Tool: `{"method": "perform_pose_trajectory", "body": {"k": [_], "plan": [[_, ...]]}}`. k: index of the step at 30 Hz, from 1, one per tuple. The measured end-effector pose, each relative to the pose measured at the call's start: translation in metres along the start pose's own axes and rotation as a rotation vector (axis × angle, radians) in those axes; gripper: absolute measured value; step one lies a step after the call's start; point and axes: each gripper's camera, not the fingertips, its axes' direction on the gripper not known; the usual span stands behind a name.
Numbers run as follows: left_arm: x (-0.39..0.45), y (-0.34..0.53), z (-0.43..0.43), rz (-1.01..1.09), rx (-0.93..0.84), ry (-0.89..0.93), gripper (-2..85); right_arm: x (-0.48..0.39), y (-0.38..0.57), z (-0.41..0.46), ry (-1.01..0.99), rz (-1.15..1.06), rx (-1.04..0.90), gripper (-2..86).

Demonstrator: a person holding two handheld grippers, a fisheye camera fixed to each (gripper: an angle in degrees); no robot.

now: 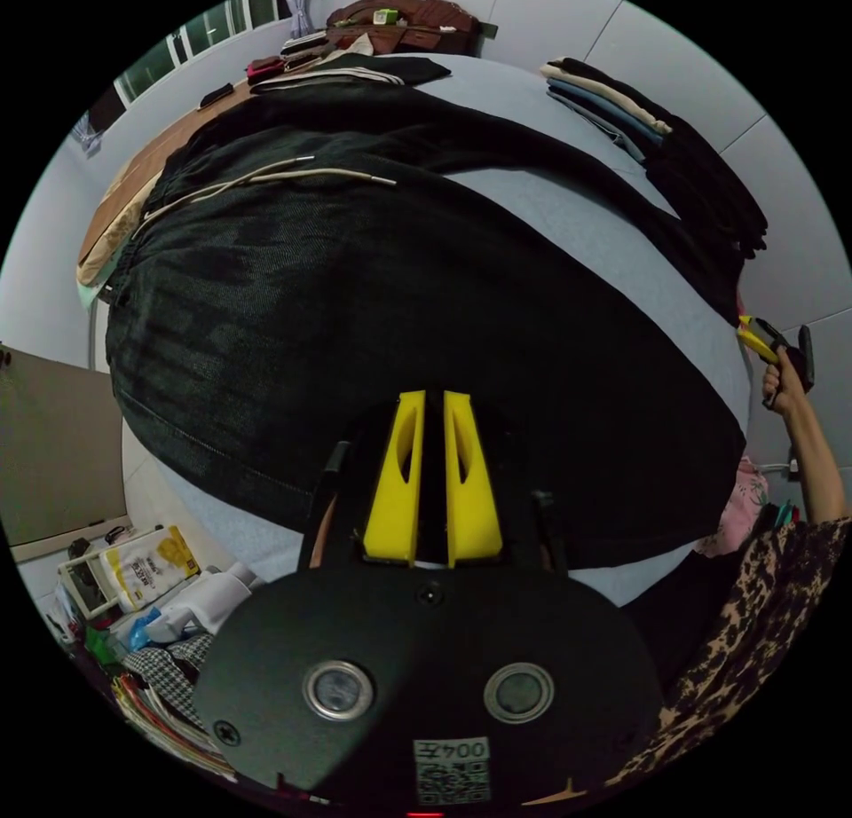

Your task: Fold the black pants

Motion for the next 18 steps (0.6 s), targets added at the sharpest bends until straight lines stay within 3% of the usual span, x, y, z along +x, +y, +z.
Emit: {"method": "perform_pose_trajectory", "body": {"k": [4, 8, 10, 18], "plan": [[-0.009, -0.003, -0.008, -0.011, 0.004, 0.014, 1.1, -0.014, -0.008, -0.008, -0.026, -0.076, -0.016, 4.6], [-0.021, -0.011, -0.018, -0.008, -0.015, 0.044, 1.1, -0.046, -0.021, -0.117, -0.201, -0.188, 0.042, 3.2], [-0.026, -0.013, -0.023, -0.008, -0.015, 0.057, 1.2, -0.038, -0.029, -0.147, -0.167, -0.226, 0.049, 2.8], [-0.05, -0.023, -0.05, -0.014, -0.016, 0.108, 1.1, 0.064, -0.045, -0.039, 0.026, -0.05, -0.184, 3.5]]}}
